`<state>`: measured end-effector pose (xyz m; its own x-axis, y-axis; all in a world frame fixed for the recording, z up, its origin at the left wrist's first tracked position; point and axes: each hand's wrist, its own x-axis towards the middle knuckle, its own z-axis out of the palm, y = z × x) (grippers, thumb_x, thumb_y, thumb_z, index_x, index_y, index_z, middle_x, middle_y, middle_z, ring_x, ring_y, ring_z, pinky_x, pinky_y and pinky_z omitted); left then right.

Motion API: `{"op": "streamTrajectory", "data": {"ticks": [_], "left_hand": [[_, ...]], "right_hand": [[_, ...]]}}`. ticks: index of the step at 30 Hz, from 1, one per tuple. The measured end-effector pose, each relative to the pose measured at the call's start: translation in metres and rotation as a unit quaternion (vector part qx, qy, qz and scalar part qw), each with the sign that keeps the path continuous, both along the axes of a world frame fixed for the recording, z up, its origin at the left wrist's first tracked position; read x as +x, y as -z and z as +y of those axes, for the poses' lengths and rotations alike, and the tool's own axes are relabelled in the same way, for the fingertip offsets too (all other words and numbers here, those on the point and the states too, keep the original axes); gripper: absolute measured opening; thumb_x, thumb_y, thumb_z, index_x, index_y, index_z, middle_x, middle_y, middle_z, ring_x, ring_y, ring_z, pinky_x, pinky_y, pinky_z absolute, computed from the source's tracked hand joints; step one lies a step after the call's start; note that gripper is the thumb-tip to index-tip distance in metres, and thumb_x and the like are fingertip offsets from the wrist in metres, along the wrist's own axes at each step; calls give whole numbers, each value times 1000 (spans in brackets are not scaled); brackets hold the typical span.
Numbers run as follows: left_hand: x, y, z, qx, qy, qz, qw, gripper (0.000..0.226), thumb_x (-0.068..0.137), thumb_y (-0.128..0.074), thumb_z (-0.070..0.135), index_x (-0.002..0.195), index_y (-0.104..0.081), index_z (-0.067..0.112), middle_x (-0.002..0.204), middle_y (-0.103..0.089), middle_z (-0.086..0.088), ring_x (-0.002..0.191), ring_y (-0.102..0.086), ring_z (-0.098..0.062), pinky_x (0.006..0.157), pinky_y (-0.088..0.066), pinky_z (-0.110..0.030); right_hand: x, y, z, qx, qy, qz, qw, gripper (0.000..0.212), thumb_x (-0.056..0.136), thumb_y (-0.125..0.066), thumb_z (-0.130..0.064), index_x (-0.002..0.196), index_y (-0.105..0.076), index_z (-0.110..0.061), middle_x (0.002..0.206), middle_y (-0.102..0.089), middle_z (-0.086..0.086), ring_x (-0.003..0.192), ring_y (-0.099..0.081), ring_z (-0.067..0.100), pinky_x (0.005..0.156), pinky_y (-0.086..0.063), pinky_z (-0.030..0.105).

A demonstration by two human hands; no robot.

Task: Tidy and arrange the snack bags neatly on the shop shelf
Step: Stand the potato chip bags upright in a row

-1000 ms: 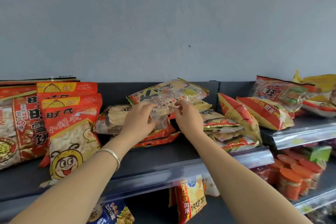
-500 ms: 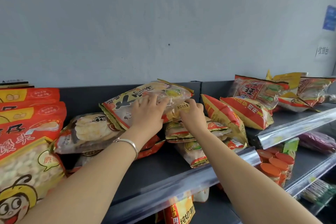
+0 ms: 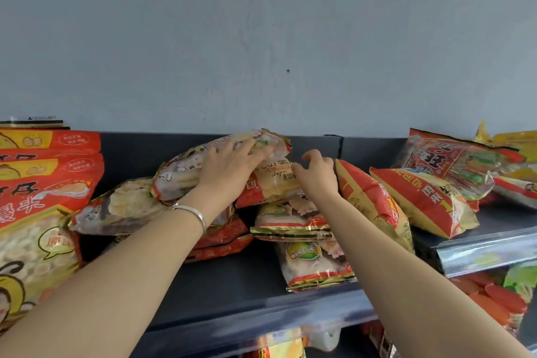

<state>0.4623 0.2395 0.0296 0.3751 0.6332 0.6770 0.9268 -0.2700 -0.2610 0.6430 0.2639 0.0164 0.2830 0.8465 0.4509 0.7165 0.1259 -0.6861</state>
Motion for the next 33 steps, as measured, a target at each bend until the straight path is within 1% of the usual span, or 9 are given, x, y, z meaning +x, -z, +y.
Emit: {"op": "streamTrajectory", "data": {"ticks": [3, 6, 9, 13, 18, 23, 27, 30, 33], "left_hand": [[-19, -1, -14, 1, -43, 8, 999, 96, 89, -52, 4, 139, 17, 48, 156, -18, 1, 141, -24, -27, 105, -37, -45], [-37, 4, -29, -1, -114, 24, 993, 99, 86, -58, 7, 140, 14, 48, 158, -13, 2, 142, -20, -26, 109, -32, -46], [-49, 19, -38, -53, -163, 46, 984, 80, 92, -53, 23, 145, 2, 48, 158, -13, 4, 144, -16, -25, 113, -23, -48], [-35, 17, -40, -168, -142, -78, 972, 69, 91, -49, 18, 146, -17, 43, 157, -13, 11, 146, -6, -18, 117, -5, -49], [1, -2, -44, -144, -53, -171, 973, 50, 92, -52, 23, 140, -39, 23, 149, -36, 1, 135, -36, -19, 110, -29, -40], [32, -9, -44, -167, 34, -283, 944, 59, 93, -54, 27, 146, -30, 20, 147, -38, -5, 134, -36, -20, 107, -33, -36], [47, -17, -48, -198, 115, -469, 853, 64, 92, -56, 35, 145, -28, 15, 142, -43, -3, 131, -41, -22, 100, -34, -30], [50, -19, -50, -259, 179, -629, 711, 91, 65, -69, 64, 139, -37, 23, 134, -54, 0, 123, -51, -22, 103, -40, -42], [55, -22, -52, -334, 254, -744, 521, 48, 80, -66, 48, 119, -53, 24, 110, -68, -3, 100, -65, -22, 76, -52, -36]], "right_hand": [[2, -6, 7, -98, -64, 64, 991, 57, 90, -57, -44, 136, -38, -15, 136, -42, 12, 103, -53, 27, 86, -49, 38], [2, -8, 15, -159, -105, 118, 975, 73, 85, -66, -44, 142, -32, -12, 134, -48, 11, 111, -55, 28, 81, -53, 36], [4, -1, 23, -179, -131, 159, 962, 62, 83, -71, -33, 134, -42, -10, 118, -57, 10, 93, -64, 24, 76, -60, 39], [4, 7, 24, -136, -139, 224, 955, 50, 86, -66, -18, 132, -48, -16, 116, -59, 8, 92, -65, 25, 76, -60, 43], [9, 5, 13, -60, -142, 191, 969, 43, 93, -53, -10, 134, -52, -19, 121, -62, 7, 93, -63, 22, 79, -59, 42], [17, -16, -10, 58, -137, 159, 976, 39, 93, -48, -8, 129, -58, -19, 117, -65, 6, 98, -63, 25, 80, -58, 45], [30, -35, -30, 89, -166, 233, 954, 33, 96, -51, -12, 127, -58, -21, 110, -65, 2, 92, -66, 20, 73, -60, 43], [40, -37, -52, 61, -225, 321, 918, 24, 97, -51, -12, 119, -58, -22, 108, -65, 1, 93, -68, 17, 68, -61, 35], [47, -32, -65, 48, -248, 289, 923, 24, 98, -51, -14, 119, -57, -24, 106, -66, -1, 91, -69, 14, 70, -61, 34]]}}
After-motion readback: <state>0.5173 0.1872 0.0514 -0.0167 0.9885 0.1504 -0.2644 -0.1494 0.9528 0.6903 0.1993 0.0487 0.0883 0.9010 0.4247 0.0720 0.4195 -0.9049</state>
